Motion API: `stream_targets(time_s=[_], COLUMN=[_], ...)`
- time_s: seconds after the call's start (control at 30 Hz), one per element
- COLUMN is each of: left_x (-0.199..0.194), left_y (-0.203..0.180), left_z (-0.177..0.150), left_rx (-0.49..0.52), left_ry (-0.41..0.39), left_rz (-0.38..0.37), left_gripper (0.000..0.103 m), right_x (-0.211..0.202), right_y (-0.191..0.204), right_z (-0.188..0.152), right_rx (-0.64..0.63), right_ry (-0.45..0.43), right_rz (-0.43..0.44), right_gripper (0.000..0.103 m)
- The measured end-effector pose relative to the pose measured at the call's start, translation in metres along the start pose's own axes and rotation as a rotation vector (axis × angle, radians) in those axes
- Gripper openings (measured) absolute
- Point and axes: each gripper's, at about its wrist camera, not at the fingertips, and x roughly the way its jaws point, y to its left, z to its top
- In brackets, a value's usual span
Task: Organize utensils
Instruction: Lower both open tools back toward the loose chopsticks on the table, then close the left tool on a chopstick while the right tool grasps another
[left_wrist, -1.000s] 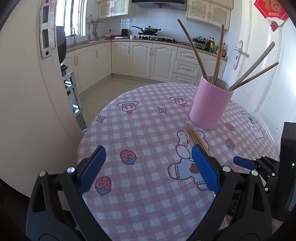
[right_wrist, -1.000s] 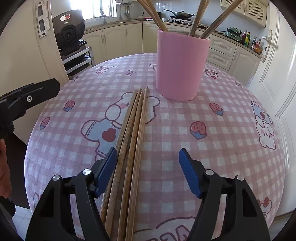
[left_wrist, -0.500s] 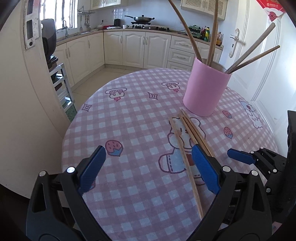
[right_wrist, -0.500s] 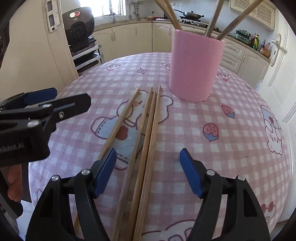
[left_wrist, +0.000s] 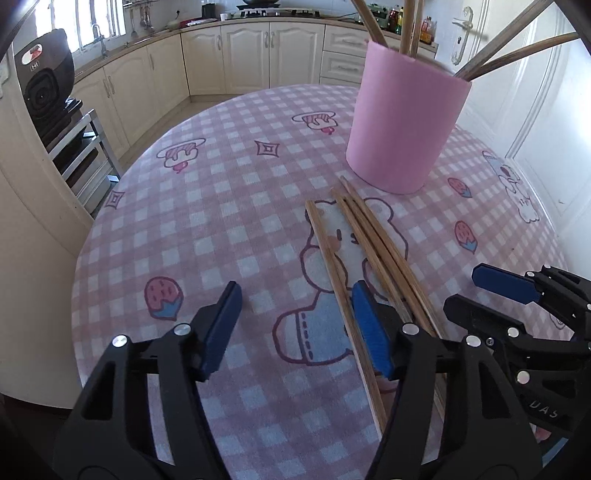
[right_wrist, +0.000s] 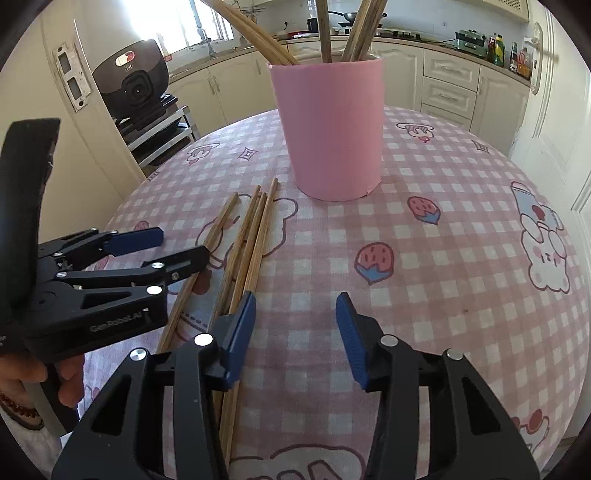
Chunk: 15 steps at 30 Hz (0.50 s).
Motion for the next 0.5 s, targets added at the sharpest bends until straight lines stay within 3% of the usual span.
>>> stream_targets(time_s=[0.27, 0.5], left_x=[0.007, 0.012], left_y=[0.002, 0.009], left_z=[0.009, 0.018], left_rx=[0.029, 0.040], left_ry=[0.001, 0.000], left_rz=[0.019, -0.005], left_gripper=[0.048, 0.032], right_x=[0.018, 0.033], right_y=[0.012, 0.023], right_z=[0.019, 0.037], right_rx=[-0.053, -0.118], right_ry=[0.037, 0.092], right_rz=[0.008, -0.049], right_gripper=[0.035, 0.033])
